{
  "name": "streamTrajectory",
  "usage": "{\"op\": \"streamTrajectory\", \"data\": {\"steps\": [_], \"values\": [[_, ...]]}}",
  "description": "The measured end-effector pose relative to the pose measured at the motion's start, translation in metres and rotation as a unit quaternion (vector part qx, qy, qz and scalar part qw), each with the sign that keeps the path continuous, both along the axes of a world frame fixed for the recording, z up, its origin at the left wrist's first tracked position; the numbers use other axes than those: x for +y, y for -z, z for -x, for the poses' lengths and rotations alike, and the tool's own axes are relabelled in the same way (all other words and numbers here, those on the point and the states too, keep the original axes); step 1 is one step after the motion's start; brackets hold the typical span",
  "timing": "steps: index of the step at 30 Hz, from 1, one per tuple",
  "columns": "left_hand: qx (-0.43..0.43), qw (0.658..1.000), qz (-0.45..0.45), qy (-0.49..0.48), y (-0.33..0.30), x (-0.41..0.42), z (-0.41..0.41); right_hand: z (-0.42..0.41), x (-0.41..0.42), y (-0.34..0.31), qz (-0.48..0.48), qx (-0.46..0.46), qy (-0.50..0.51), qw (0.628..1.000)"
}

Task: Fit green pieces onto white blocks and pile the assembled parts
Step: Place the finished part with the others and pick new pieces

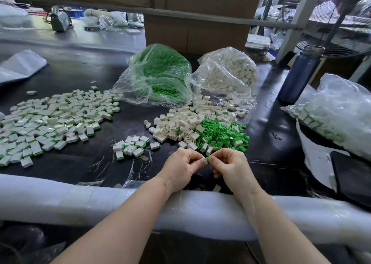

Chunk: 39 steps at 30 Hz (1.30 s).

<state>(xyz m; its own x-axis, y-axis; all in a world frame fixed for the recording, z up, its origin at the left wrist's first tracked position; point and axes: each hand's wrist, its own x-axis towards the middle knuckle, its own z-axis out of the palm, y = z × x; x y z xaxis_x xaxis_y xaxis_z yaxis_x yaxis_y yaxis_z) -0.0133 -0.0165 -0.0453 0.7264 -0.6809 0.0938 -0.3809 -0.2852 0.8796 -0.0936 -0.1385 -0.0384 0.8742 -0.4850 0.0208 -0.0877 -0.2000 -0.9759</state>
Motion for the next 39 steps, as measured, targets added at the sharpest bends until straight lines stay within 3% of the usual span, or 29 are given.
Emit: {"op": "streamTrajectory", "data": {"steps": [20,30,39], "values": [[-0.074,0.996,-0.056,0.011,-0.002,0.000,0.002,-0.001,0.000,0.000,0.031,0.017,-0.019,0.999],[0.025,0.999,0.019,-0.025,-0.006,-0.002,0.005,0.000,-0.003,0.001,-0.037,-0.047,-0.004,0.998],[0.046,0.998,0.043,-0.016,-0.008,-0.001,0.006,0.001,-0.002,0.001,-0.068,-0.050,-0.026,0.996]]}}
